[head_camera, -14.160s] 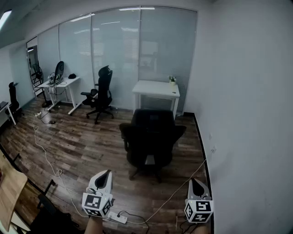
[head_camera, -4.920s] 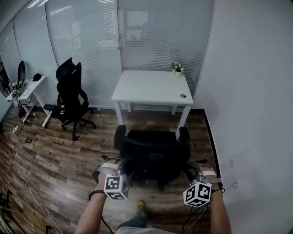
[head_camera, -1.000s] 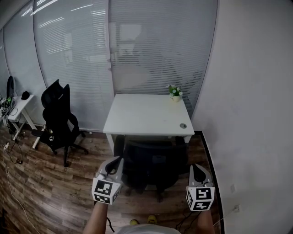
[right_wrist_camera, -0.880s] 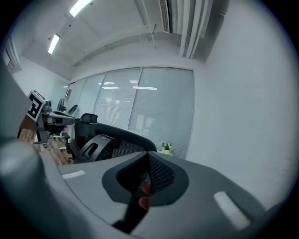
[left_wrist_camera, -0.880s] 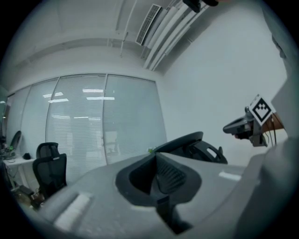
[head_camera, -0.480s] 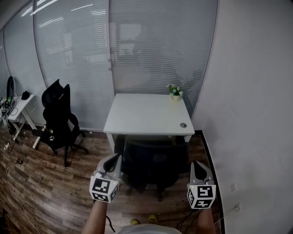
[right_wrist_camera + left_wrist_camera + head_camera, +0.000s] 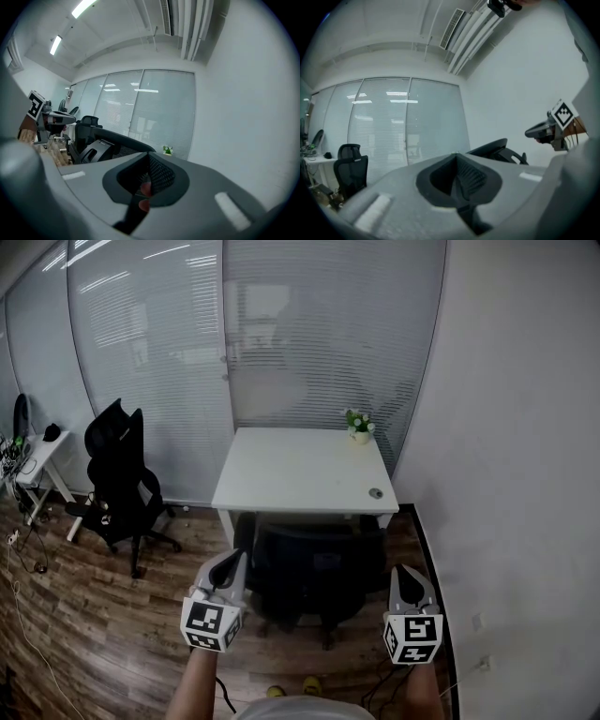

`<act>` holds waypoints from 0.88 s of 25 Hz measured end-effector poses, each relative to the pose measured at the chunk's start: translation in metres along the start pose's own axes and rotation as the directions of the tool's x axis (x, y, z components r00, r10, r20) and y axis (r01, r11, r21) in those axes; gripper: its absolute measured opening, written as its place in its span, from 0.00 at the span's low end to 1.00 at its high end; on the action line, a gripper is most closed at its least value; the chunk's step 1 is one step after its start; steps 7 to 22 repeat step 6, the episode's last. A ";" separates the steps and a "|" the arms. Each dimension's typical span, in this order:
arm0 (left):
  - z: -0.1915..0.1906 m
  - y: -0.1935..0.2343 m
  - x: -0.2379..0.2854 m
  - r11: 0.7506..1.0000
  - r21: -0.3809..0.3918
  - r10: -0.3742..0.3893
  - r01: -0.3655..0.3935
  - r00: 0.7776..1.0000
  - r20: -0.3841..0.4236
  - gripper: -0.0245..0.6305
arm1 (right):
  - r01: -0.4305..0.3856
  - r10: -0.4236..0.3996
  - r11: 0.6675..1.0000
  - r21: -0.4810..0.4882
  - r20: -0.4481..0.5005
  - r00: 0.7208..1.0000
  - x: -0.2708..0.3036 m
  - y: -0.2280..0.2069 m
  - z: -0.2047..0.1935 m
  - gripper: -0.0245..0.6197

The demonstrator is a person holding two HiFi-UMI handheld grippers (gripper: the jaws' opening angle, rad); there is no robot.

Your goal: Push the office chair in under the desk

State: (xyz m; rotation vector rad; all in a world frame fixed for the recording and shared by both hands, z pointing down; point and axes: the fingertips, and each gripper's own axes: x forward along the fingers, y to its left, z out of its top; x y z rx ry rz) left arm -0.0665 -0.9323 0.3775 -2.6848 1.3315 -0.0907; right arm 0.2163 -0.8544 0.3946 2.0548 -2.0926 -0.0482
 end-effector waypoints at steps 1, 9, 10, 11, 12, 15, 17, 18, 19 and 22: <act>0.001 0.001 0.000 1.000 0.002 0.002 -0.002 1.000 0.004 0.03 | 0.001 -0.001 1.000 -0.001 0.002 1.000 0.000 0.000 0.000 0.04; 0.002 0.009 0.001 0.999 -0.026 0.024 -0.024 1.000 0.008 0.03 | 0.003 -0.003 1.000 0.007 0.009 1.000 0.003 0.001 0.001 0.04; 0.002 0.009 0.001 0.999 -0.026 0.024 -0.024 1.000 0.008 0.03 | 0.003 -0.003 1.000 0.007 0.009 1.000 0.003 0.001 0.001 0.04; 0.002 0.009 0.001 0.999 -0.026 0.024 -0.024 1.000 0.008 0.03 | 0.003 -0.003 1.000 0.007 0.009 1.000 0.003 0.001 0.001 0.04; 0.002 0.009 0.001 0.999 -0.026 0.024 -0.024 1.000 0.008 0.03 | 0.003 -0.003 1.000 0.007 0.009 1.000 0.003 0.001 0.001 0.04; 0.002 0.009 0.001 0.999 -0.026 0.024 -0.024 1.000 0.008 0.03 | 0.003 -0.003 1.000 0.007 0.009 1.000 0.003 0.001 0.001 0.04; 0.002 0.009 0.001 0.999 -0.026 0.024 -0.024 1.000 0.008 0.03 | 0.003 -0.003 1.000 0.007 0.009 1.000 0.003 0.001 0.001 0.04; 0.002 0.009 0.001 0.999 -0.026 0.024 -0.024 1.000 0.008 0.03 | 0.003 -0.003 1.000 0.007 0.009 1.000 0.003 0.001 0.001 0.04; 0.002 0.009 0.001 0.999 -0.026 0.024 -0.024 1.000 0.008 0.03 | 0.003 -0.003 1.000 0.007 0.009 1.000 0.003 0.001 0.001 0.04; 0.002 0.009 0.001 0.999 -0.026 0.024 -0.024 1.000 0.008 0.03 | 0.003 -0.003 1.000 0.007 0.009 1.000 0.003 0.001 0.001 0.04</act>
